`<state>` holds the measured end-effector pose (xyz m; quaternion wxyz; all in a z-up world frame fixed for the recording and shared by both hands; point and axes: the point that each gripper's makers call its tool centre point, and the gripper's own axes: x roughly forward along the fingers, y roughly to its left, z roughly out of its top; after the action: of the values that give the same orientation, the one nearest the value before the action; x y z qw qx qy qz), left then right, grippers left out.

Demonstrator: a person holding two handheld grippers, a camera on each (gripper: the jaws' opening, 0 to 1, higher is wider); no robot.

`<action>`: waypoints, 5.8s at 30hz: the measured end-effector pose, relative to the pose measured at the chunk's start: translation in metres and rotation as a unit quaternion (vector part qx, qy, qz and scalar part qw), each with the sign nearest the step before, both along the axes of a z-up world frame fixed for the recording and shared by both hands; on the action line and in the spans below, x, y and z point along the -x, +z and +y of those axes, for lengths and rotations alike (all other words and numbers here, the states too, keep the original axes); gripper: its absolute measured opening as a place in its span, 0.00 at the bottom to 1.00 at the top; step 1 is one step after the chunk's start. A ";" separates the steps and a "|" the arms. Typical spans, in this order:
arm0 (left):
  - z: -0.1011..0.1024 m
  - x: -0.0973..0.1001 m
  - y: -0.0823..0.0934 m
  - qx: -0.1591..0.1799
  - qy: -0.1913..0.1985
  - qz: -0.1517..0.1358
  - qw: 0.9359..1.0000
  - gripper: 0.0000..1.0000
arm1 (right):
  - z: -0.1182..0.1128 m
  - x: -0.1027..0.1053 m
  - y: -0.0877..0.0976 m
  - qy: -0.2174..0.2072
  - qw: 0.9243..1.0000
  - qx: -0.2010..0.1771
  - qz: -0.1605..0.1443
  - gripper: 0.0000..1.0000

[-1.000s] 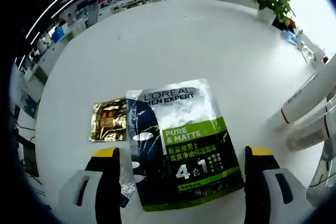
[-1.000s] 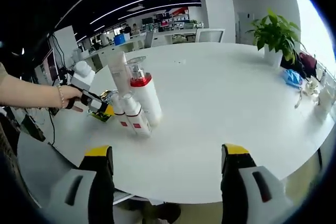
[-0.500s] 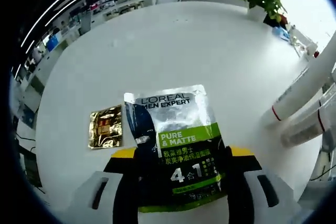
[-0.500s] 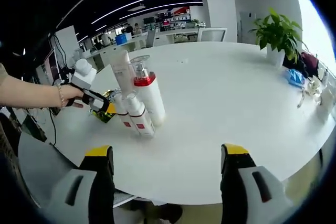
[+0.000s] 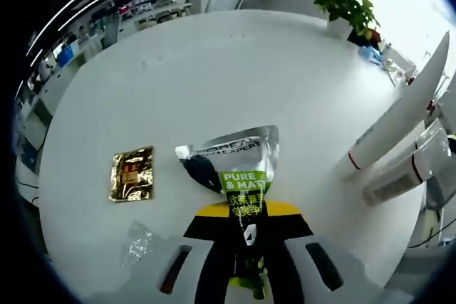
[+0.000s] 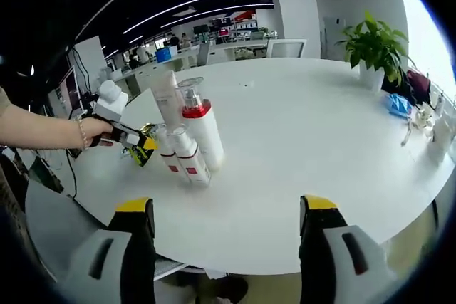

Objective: Arrange the skincare products in the storage area until every visible bottle or jar stands upright without overlapping.

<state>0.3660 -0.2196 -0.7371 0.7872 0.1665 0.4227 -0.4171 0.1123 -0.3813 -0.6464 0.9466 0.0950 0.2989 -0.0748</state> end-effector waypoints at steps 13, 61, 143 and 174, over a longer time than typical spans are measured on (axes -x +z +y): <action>0.018 0.020 0.029 0.040 0.013 0.003 0.999 0.08 | 0.024 -0.006 0.008 0.025 0.999 -0.007 -0.019 0.84; 0.051 0.162 0.178 0.278 -0.080 -0.007 0.957 0.09 | 0.175 -0.100 0.113 0.157 0.917 -0.302 -0.207 0.41; 0.060 0.173 0.242 0.512 -0.026 0.169 0.842 0.06 | 0.195 -0.079 0.167 0.196 0.784 -0.525 -0.267 0.01; 0.055 0.181 0.203 0.492 0.025 0.250 0.834 0.00 | 0.176 -0.077 0.114 0.212 0.897 -0.326 -0.209 0.39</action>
<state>0.1854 -0.1647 -0.5341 0.6427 -0.3632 0.3478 -0.5779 0.1890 -0.2052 -0.5322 0.8968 0.3457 0.1147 0.2511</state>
